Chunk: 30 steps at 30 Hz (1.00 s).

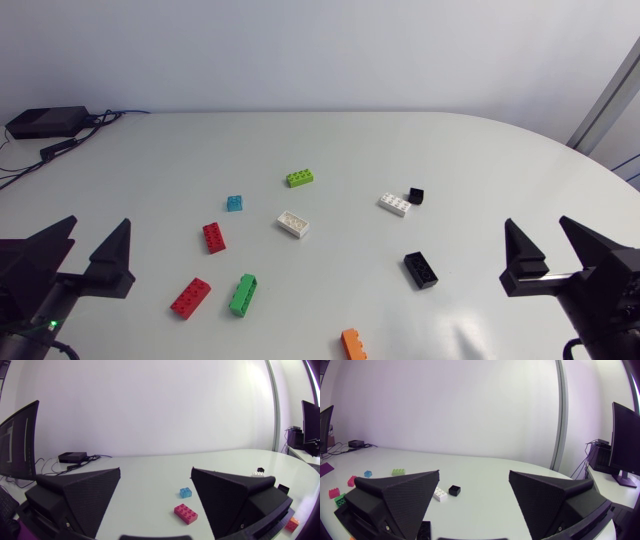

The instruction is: Sort duplo bricks by size, large to the right and small to the left

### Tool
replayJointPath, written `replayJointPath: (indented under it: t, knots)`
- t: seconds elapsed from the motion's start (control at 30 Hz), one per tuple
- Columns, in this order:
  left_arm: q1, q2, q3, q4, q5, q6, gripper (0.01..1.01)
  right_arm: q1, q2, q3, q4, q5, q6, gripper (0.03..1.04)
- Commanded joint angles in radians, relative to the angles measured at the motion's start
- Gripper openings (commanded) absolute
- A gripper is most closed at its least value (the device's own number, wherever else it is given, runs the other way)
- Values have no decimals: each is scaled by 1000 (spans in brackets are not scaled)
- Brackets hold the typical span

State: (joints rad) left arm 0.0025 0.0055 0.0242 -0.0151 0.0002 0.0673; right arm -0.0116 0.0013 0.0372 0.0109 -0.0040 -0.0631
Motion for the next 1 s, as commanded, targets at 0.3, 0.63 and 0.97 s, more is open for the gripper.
replayJointPath:
  t: [0.3, 0.63, 0.97]
  knots:
    - [-4, 165, 154, -9, -3, 89, 969, 55, 422, 265, -108, -71, 20, 1000]
    - [-25, 804, 812, -445, -22, 81, 982, 156, 944, 701, -488, -103, 25, 997]
    - [-65, 1067, 976, -757, -43, 124, 984, 196, 1415, 989, -535, -208, -136, 997]
